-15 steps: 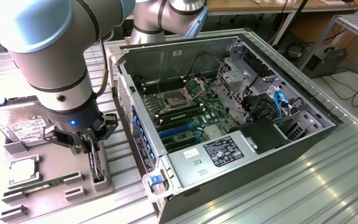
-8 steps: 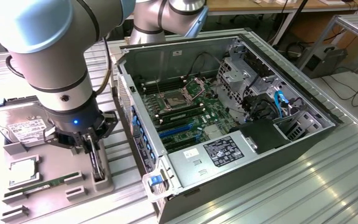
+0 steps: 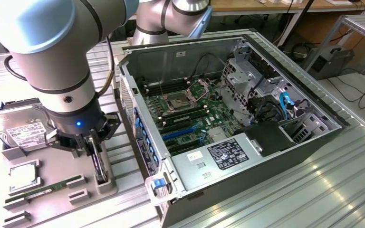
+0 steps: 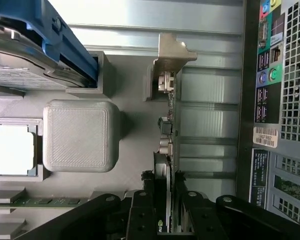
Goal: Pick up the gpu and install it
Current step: 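Pick up the gpu and move the gpu toward the slot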
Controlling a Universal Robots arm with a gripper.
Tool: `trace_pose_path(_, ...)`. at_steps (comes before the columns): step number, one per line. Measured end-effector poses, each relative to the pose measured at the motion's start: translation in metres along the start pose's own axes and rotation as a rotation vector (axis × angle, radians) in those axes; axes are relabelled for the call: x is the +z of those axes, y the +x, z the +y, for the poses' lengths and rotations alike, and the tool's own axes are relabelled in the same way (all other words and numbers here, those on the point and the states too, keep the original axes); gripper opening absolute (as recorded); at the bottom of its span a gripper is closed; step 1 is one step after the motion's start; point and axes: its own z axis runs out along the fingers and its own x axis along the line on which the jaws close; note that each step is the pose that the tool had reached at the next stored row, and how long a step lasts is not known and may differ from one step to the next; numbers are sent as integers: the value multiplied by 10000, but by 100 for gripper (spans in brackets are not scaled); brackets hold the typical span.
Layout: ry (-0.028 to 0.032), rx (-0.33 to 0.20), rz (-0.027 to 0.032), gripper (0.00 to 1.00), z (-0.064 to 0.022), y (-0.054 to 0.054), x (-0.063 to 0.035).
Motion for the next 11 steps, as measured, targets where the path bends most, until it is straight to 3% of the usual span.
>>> trace_pose_path(5,-25,4,-1,26,1,-14,-48)
trace_pose_path(9,-81,8,-3,26,2,-33,-114)
trace_pose_path(11,-150,10,-2,26,4,-51,-201)
